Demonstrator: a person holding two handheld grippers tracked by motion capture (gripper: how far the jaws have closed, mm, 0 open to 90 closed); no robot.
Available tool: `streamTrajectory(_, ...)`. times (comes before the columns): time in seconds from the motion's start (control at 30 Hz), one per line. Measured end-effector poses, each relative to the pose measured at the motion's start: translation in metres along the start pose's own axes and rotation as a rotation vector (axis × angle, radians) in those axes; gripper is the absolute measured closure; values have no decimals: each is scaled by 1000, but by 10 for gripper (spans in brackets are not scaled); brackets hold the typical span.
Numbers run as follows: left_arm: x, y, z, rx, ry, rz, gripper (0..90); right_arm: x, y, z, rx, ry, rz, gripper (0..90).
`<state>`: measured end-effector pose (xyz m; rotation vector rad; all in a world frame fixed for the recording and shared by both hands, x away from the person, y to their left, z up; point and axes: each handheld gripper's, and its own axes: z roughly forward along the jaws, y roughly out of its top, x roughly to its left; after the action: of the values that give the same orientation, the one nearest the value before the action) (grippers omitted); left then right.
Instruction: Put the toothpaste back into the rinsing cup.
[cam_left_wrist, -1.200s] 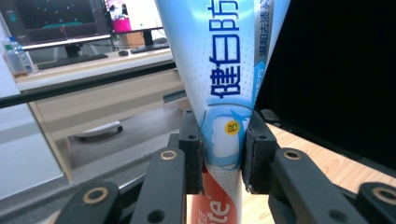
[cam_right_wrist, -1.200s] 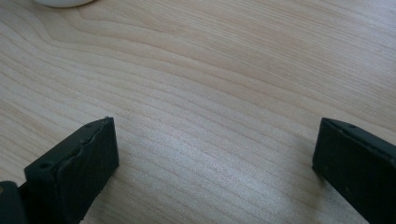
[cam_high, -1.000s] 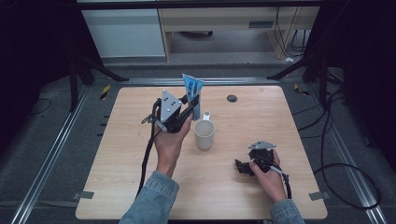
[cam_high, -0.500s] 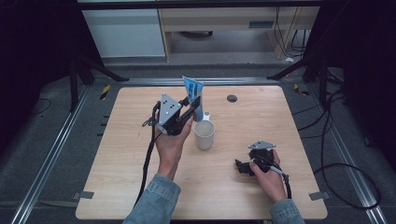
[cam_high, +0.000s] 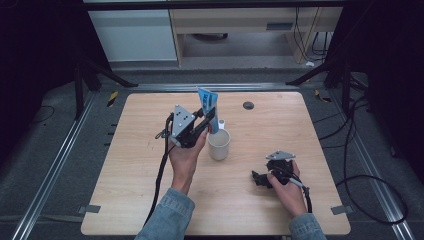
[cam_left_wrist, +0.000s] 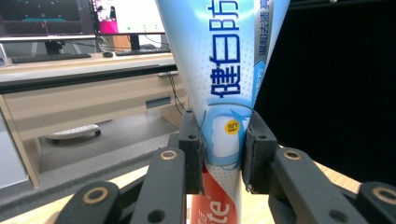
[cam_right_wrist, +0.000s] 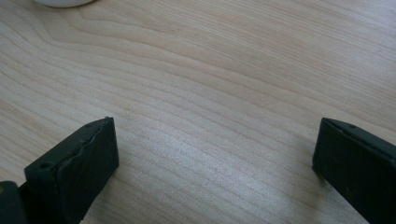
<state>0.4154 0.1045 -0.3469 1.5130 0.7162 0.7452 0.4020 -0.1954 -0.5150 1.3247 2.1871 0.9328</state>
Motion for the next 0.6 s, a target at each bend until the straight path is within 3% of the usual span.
streamTrajectory(0.3, -5, -9, 8, 14, 0, 8, 725, 0, 0, 0, 0, 0, 0, 6)
streamTrajectory(0.6, -17, -13, 10, -1, 64, -9, 725, 0, 0, 0, 0, 0, 0, 6)
